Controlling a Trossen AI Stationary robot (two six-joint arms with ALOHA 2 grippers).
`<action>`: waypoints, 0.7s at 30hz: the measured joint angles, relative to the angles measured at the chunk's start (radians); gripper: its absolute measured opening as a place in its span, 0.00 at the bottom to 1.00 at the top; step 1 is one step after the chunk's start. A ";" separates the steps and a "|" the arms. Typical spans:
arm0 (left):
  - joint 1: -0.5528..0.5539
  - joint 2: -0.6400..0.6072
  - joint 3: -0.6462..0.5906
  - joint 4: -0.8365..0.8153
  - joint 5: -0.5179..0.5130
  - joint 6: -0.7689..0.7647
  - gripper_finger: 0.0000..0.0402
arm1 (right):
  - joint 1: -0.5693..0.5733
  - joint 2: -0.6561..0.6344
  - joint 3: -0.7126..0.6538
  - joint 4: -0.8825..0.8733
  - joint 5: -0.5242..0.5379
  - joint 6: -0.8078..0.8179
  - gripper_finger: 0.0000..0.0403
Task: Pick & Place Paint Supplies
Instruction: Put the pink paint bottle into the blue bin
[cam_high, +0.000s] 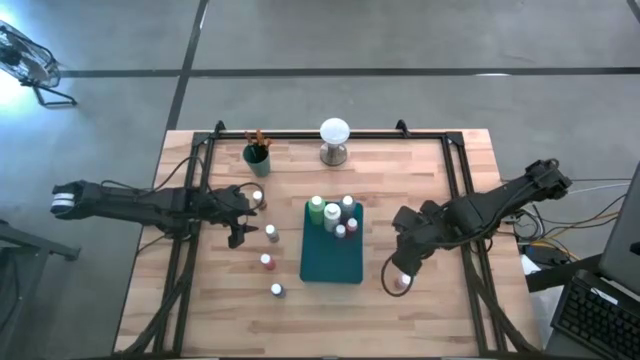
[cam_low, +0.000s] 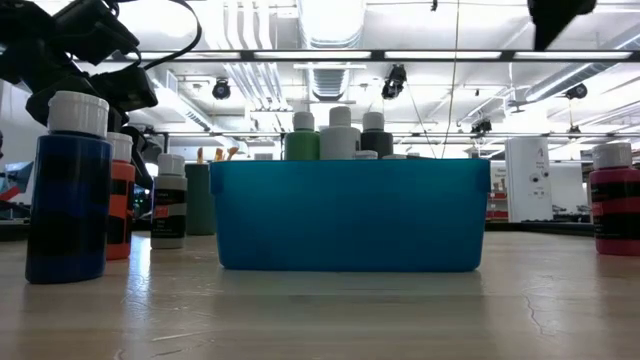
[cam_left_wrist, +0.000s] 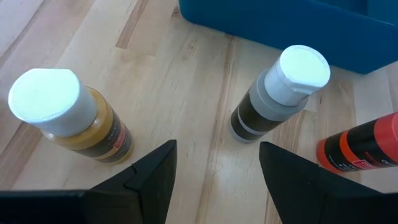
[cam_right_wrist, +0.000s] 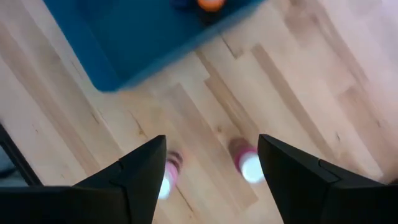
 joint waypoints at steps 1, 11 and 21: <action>0.000 0.000 0.000 0.000 0.000 0.000 0.58 | 0.000 0.000 0.008 0.007 0.015 -0.004 0.62; 0.000 0.000 0.000 0.000 0.000 0.000 0.58 | 0.000 0.011 0.012 0.080 0.055 -0.086 0.66; 0.000 0.000 0.000 0.000 0.000 0.000 0.58 | 0.000 0.011 0.013 0.044 -0.029 -0.047 0.67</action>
